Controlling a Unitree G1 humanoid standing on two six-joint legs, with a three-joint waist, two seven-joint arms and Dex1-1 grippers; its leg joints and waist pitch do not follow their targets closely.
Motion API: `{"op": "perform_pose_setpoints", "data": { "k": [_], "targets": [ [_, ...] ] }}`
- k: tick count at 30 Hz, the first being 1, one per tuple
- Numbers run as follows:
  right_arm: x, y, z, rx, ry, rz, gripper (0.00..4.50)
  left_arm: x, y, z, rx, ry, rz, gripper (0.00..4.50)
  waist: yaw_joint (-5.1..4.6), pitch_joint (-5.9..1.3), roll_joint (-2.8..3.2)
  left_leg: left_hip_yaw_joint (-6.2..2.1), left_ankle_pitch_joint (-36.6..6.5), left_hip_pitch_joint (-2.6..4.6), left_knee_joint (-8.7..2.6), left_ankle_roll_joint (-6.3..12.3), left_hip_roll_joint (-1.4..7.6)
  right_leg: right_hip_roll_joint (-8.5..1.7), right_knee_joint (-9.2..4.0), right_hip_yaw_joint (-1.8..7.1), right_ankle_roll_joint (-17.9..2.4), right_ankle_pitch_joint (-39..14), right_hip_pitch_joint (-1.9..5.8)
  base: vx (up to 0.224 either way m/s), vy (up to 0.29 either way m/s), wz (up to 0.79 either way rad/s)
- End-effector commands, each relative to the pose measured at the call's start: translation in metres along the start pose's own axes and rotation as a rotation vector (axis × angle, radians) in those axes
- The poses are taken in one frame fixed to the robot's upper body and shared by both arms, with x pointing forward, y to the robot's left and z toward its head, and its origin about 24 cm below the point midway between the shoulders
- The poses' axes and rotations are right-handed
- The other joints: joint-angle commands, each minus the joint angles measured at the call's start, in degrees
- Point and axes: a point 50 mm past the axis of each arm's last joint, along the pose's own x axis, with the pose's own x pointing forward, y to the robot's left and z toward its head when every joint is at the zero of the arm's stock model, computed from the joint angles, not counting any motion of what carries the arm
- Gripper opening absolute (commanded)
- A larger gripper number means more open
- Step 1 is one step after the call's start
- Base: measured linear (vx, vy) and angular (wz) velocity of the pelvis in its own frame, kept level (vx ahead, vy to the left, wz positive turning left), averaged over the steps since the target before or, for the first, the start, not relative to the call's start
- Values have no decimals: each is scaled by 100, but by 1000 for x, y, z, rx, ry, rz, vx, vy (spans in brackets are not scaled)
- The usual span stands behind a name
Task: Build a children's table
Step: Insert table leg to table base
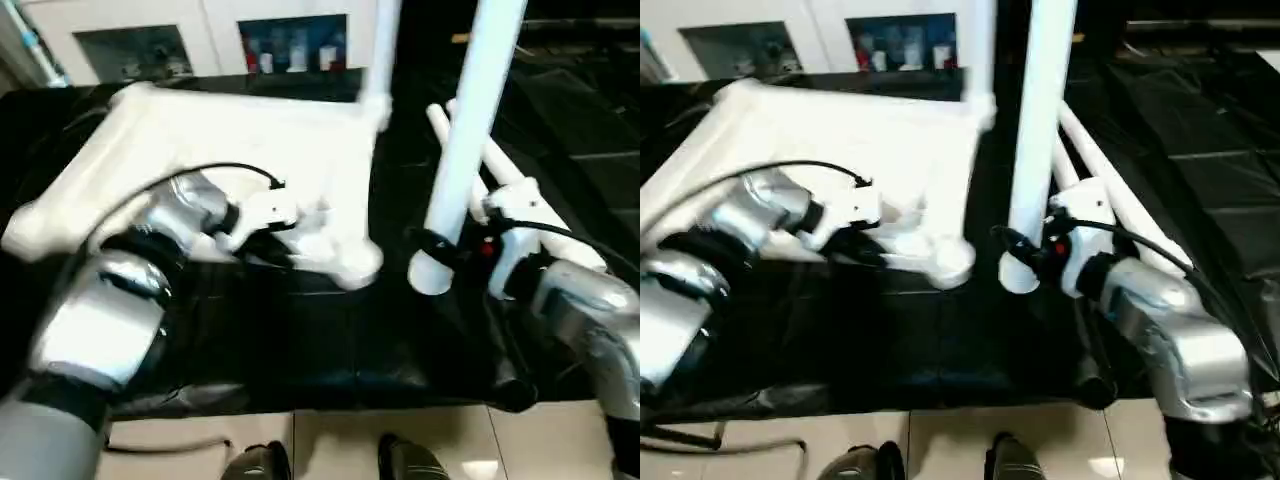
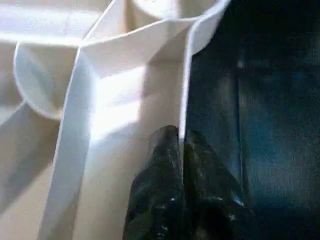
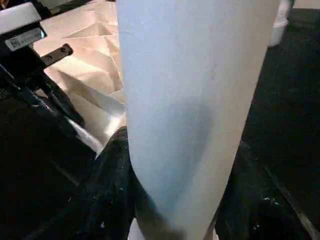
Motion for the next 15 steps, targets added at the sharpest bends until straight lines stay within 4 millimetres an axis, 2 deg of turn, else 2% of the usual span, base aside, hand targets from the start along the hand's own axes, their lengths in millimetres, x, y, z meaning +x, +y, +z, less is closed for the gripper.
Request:
{"op": "perform_pose_setpoints", "data": {
  "k": [1, 2, 3, 4, 8, 10, 11, 15],
  "targets": [
    [2, 0, 3, -23, -16, 0, 184, -1, -1, -10, -44, -6, 50, 1, 96, -593, -219, -111, -683, 131, -341, 779, 220, -337, -239, 128, -1842, -809, 397, 0, 0, 0],
    [3, -1, 3, -21, -16, 1, 184, 0, -3, -11, -30, -12, 49, 0, 105, -592, -210, -107, -695, 138, -341, 776, 219, -336, -250, 129, -1820, -852, 388, 0, 0, 0],
    [5, -1, 3, -18, -15, 3, 184, 3, -6, -13, -16, -21, 50, 0, 115, -588, -263, -109, -697, 133, -354, 770, 231, -333, -246, 128, -1785, -874, 392, 0, 0, 0],
    [6, -1, 3, -15, -15, 3, 184, 6, -8, -15, -10, -26, 55, 0, 127, -590, -252, -109, -718, 149, -356, 759, 236, -339, -256, 129, -1761, -934, 376, 0, 0, 0],
    [9, -3, 3, -5, -11, 4, 184, 12, -17, -19, 32, -27, 60, 0, 157, -591, -287, -106, -843, 177, -373, 676, 262, -335, -265, 138, -1666, -1125, 343, 0, 0, 0],
    [9, -3, 3, -4, -11, 5, 184, 13, -19, -19, 44, -38, 63, 0, 179, -596, -280, -105, -814, 181, -377, 654, 267, -332, -258, 142, -1647, -1051, 335, 0, 0, 0],
    [10, -4, 4, 4, -15, 5, 184, 15, -22, -18, 88, -51, 70, 0, 191, -612, -307, -100, -806, 183, -373, 642, 264, -334, -249, 145, -1644, -999, 341, 0, 0, 0],
    [12, -6, 8, 18, -36, 9, 184, 18, -28, -9, 132, -142, 104, 0, 189, -619, -335, -98, -785, 163, -373, 635, 263, -337, -242, 144, -1607, -1011, 342, 0, 0, 0]
  ]
}}
